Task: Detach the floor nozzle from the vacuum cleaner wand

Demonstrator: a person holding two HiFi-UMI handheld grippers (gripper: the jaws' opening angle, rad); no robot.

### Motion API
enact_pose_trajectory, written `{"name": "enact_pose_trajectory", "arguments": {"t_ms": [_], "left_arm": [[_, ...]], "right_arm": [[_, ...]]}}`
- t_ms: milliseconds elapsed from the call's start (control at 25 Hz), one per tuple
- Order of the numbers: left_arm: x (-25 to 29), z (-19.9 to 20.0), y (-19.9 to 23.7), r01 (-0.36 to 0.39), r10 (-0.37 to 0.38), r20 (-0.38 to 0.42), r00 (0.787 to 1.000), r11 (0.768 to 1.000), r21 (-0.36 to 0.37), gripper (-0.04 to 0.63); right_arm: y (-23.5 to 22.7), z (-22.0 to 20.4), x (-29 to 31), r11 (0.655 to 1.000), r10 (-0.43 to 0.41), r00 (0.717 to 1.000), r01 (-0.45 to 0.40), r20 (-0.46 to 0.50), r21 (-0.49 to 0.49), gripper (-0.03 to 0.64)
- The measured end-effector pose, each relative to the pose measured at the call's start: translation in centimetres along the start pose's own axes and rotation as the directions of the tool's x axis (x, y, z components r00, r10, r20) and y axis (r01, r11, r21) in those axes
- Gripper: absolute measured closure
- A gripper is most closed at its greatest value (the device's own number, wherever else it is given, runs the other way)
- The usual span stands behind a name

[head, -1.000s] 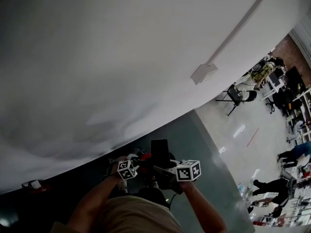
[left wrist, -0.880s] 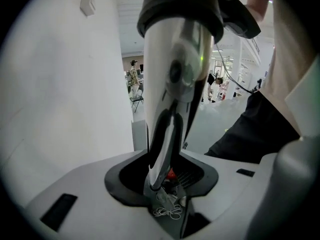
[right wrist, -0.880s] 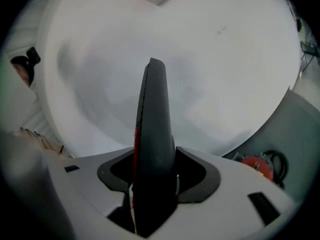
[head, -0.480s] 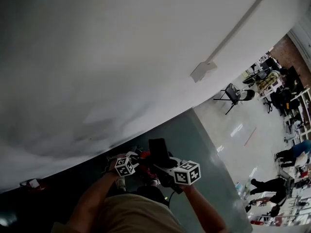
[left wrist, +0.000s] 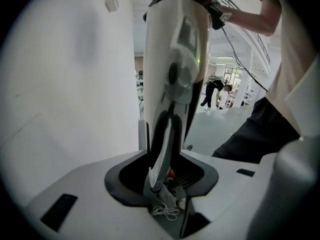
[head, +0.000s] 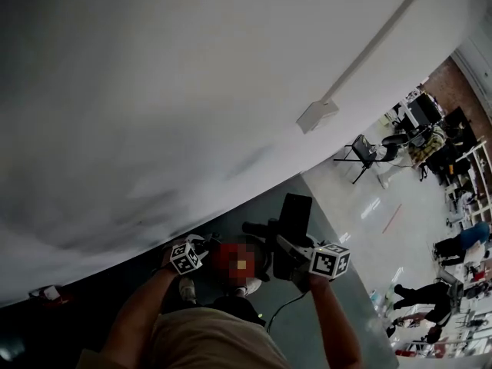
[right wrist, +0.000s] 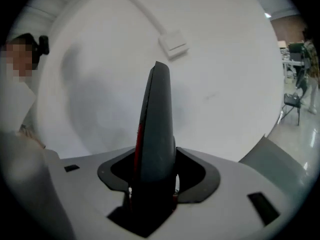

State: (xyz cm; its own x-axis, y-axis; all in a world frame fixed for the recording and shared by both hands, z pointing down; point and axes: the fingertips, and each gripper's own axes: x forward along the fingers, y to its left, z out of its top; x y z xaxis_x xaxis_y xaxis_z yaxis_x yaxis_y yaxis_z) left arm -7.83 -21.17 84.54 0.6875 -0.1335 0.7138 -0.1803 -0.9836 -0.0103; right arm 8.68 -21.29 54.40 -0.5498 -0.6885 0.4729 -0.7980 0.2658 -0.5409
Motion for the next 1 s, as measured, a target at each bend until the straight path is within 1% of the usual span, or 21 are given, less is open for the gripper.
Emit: {"name": "enact_pose_trajectory", "arguments": {"t_ms": [40, 120, 240, 400, 600, 680, 720, 760, 800, 880, 1000], "left_arm": [[-0.4, -0.4, 0.2, 0.001, -0.001, -0.005, 1.000, 1.000, -0.008, 0.440], [-0.7, -0.9, 0.5, 0.001, -0.001, -0.004, 1.000, 1.000, -0.028, 0.440], [-0.5, -0.7, 0.5, -0.001, 0.001, 0.007, 1.000, 0.999, -0.049, 0.439], [0.1, 0.1, -0.1, 0.007, -0.006, 0.020, 1.000, 0.999, -0.042, 0.439], [-0.6, -0.2, -0.1, 0.000, 0.001, 0.021, 1.000, 0.998, -0.056, 0.439], [-0.7, -0.5, 0.4, -0.010, 0.011, 0.013, 1.000, 0.996, -0.088, 0.439], [-0.5, -0.8, 0.8, -0.017, 0.018, 0.011, 1.000, 0.992, -0.123, 0.439], [-0.2, -1.1, 1.3, -0.026, 0.028, 0.009, 1.000, 0.985, -0.172, 0.439], [0.0, -1.5, 1.9, -0.038, 0.041, 0.008, 0.999, 0.972, -0.230, 0.439], [0.2, -2.2, 3.2, -0.066, 0.074, 0.009, 0.997, 0.936, -0.345, 0.437], [-0.1, -3.4, 5.0, -0.122, 0.131, -0.011, 0.991, 0.880, -0.459, 0.433]], "right_arm": [[-0.6, 0.9, -0.8, 1.000, -0.012, 1.000, 0.011, 0.023, 0.020, 0.390], [-0.4, 1.2, -1.6, 0.999, 0.000, 0.999, -0.002, 0.047, 0.035, 0.390], [0.5, -1.2, -0.6, 0.998, 0.035, 0.999, -0.036, 0.020, 0.047, 0.390], [1.8, -4.9, 2.0, 0.993, 0.076, 0.997, -0.073, -0.026, 0.098, 0.391], [3.5, -6.8, 3.4, 0.986, 0.114, 0.993, -0.108, -0.042, 0.126, 0.390], [3.4, -6.9, 3.6, 0.987, 0.114, 0.992, -0.107, -0.049, 0.120, 0.390], [3.1, -6.9, 3.7, 0.988, 0.112, 0.992, -0.106, -0.052, 0.116, 0.390], [2.8, -6.8, 3.9, 0.988, 0.110, 0.992, -0.104, -0.054, 0.112, 0.390], [2.5, -6.8, 4.0, 0.989, 0.109, 0.993, -0.102, -0.054, 0.110, 0.390], [2.2, -6.7, 4.1, 0.989, 0.106, 0.993, -0.100, -0.053, 0.107, 0.390], [1.8, -6.8, 4.3, 0.989, 0.102, 0.993, -0.096, -0.054, 0.109, 0.390]]}}
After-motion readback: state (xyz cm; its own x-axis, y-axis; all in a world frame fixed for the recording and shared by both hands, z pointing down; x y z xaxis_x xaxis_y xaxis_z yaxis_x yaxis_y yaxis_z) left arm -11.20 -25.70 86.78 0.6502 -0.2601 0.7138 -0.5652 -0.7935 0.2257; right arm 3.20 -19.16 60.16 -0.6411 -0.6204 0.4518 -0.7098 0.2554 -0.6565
